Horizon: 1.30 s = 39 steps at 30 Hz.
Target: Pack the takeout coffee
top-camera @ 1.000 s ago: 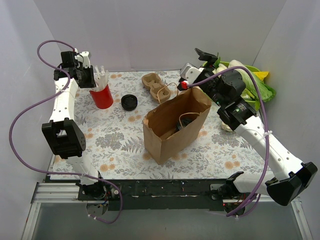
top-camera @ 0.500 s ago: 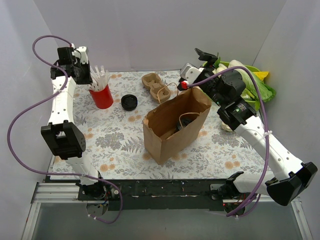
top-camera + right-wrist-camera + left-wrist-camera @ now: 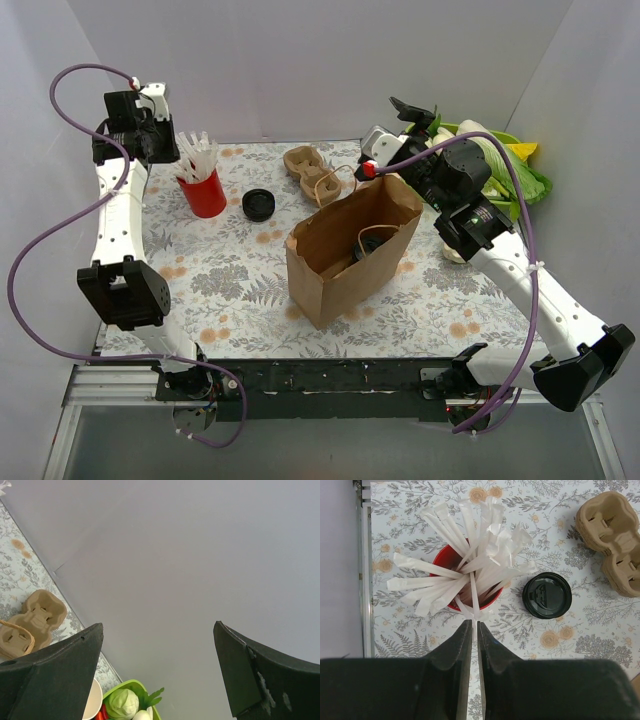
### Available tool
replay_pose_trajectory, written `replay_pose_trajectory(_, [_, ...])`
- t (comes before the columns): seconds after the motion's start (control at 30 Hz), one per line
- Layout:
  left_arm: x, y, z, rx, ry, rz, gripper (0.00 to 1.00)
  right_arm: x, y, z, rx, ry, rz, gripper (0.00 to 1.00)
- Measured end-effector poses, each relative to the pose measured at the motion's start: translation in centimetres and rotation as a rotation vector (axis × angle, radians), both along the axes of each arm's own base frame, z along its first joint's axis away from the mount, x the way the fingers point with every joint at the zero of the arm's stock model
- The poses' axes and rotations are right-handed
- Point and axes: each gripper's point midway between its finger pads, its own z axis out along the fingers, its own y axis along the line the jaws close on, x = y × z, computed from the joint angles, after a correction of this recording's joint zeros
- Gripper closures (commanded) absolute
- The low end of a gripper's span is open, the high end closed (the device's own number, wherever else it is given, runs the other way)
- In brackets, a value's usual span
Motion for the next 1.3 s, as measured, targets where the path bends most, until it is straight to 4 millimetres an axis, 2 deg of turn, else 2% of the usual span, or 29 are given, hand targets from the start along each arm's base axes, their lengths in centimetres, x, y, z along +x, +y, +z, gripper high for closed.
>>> replay_pose_trajectory(0.07, [0.0,0.0,-0.3,-0.004,0.007,0.0,1.0,0.0,0.0,-0.1,-0.001,0.001,0.0,0.02])
replay_pose_trajectory(0.33, [-0.6,-0.4,-1.9,-0.014,0.038,-0.019,1.0,0.1,0.1,-0.7,0.0,0.02,0.002,0.02])
replay_pose_trajectory(0.37, [-0.6,-0.4,-1.9,-0.014,0.037,-0.02,0.76,0.1,0.1,-0.7,0.002,0.022,0.002,0.02])
replay_pose_trajectory(0.4, [-0.6,-0.4,-1.9,-0.014,0.036,-0.02,0.67,0.0,0.1,-0.7,0.005,0.024,0.003,0.02])
replay_pose_trajectory(0.47, [-0.8,-0.4,-1.9,-0.008,0.037,-0.025,0.61,0.0,0.1,-0.7,0.007,0.026,0.004,0.02])
replay_pose_trajectory(0.67, [-1.1,-0.7,-3.0,-0.019,0.061,-0.035,0.62,0.0,0.1,-0.7,0.007,0.026,0.004,0.02])
replay_pose_trajectory(0.93, [-0.8,-1.0,-4.0,-0.029,0.081,-0.056,0.72,0.0,0.1,-0.7,0.007,0.026,0.004,0.02])
replay_pose_trajectory(1.2, [-0.2,-0.9,-6.5,-0.036,0.137,-0.06,0.74,0.0,0.1,-0.7,0.007,0.026,0.003,0.02])
replay_pose_trajectory(1.3, [-0.2,-0.9,-6.8,-0.036,0.145,-0.06,0.77,0.0,0.1,-0.8,0.007,0.026,0.003,0.02])
